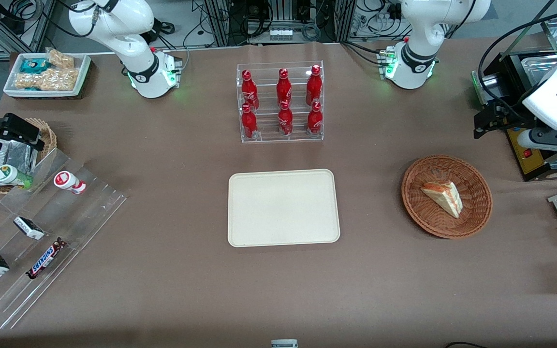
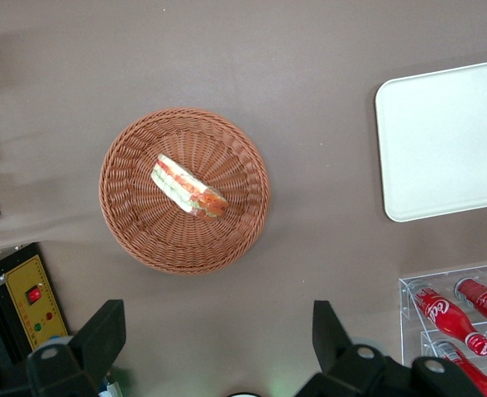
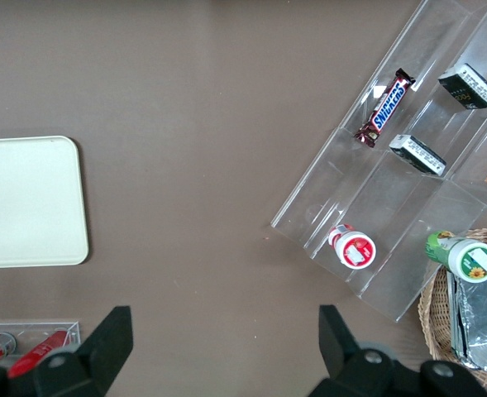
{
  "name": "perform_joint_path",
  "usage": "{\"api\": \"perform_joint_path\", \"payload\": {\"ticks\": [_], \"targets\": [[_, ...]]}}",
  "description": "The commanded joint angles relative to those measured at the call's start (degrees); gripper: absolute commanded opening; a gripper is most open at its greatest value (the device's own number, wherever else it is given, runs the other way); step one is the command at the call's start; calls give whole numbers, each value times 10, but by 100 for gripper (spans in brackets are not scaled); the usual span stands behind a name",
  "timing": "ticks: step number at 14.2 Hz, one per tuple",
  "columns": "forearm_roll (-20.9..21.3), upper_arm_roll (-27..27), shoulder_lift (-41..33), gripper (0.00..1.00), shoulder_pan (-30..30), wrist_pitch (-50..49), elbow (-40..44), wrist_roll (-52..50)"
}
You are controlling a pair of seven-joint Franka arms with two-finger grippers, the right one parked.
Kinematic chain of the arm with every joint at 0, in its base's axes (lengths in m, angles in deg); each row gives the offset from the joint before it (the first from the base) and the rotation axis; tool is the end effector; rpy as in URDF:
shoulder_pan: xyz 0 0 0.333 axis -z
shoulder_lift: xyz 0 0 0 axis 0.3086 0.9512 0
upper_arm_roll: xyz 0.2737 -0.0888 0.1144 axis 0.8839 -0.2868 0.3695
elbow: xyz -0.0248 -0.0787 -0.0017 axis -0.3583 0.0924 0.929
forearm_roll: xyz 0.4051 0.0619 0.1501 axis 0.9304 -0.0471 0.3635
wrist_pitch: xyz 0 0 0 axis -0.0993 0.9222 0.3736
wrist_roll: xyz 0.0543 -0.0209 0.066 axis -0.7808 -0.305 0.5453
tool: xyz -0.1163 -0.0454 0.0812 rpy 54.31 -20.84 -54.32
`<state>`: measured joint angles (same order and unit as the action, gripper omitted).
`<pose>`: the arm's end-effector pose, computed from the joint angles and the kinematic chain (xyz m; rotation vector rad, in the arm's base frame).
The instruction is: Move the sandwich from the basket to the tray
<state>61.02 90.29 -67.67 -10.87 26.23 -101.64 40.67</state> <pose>0.5890 -0.0599 0.5841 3.1163 -0.2133 -0.0810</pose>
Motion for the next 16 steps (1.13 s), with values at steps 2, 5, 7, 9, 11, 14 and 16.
{"api": "perform_joint_path", "payload": {"ticks": [2, 5, 7, 9, 11, 14, 16], "targets": [[-2, 5, -3, 100, -2, -28, -12, 4], [10, 10, 18, 100, -9, -32, -38, 3], [10, 10, 38, 100, -22, 1, -79, 1], [10, 13, 33, 100, -23, 76, -156, 0], [11, 17, 37, 100, -23, 155, -221, -20], [15, 18, 47, 100, -23, 298, -315, -65], [18, 18, 66, 100, -23, 366, -340, -165]]}}
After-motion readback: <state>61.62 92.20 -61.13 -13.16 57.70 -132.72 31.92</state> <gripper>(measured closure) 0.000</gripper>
